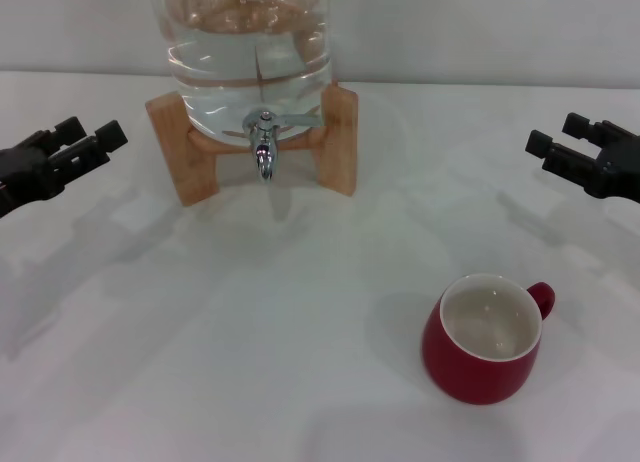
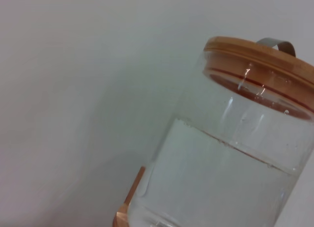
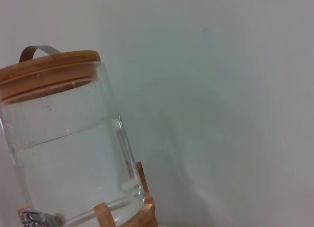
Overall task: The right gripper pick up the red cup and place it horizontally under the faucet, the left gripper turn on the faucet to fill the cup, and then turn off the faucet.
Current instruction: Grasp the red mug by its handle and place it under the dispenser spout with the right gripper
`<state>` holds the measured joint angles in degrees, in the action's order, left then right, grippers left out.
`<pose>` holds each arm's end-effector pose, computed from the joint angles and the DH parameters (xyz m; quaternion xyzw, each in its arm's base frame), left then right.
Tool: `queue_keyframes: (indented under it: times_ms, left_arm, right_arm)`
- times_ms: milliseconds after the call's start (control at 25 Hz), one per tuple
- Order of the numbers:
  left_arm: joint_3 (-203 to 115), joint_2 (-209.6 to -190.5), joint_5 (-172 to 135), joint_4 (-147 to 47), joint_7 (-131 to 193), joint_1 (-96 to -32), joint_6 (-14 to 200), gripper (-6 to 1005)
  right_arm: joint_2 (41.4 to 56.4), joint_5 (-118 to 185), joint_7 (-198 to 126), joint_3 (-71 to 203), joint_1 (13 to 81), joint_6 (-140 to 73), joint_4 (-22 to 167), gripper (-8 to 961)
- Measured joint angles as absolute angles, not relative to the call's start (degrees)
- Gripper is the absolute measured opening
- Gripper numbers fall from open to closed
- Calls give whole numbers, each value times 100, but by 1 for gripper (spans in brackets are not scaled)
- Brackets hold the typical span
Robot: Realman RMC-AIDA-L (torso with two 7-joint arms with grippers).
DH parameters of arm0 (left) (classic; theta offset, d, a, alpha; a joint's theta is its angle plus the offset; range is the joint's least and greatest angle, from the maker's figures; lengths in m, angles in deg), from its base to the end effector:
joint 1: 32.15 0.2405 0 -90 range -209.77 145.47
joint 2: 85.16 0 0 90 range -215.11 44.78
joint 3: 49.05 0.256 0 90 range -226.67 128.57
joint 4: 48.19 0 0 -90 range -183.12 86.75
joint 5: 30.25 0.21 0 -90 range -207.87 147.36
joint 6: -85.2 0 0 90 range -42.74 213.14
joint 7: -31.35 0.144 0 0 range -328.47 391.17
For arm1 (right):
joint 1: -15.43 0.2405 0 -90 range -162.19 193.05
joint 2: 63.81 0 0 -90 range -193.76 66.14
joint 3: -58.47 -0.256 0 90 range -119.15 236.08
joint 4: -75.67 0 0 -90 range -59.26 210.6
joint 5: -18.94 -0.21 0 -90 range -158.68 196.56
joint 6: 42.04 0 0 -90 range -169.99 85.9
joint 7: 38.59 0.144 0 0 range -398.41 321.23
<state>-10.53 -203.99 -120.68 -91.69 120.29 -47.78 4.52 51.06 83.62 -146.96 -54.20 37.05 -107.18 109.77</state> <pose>-0.3186 0.3090 0.0689 -0.7845 -0.3751 -0.3864 0.3073 0.2816 0.3570 0.0221 -0.8349 0.2763 0.3507 0.3219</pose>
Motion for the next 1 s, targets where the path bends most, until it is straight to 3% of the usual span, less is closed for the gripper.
queue_keyframes:
  times_ms: [720, 1000]
  left_arm:
    - [-1056, -20392, -12078, -9072, 11882, -4797, 479, 887]
    - [-1055, -20385, -12050, -9067, 11842, -4797, 478, 886]
  right_arm:
    - [5110, 8381, -14832, -5396, 3720, -10751, 10996, 721]
    - [5034, 8465, -15047, -5385, 3661, -10888, 10996, 721]
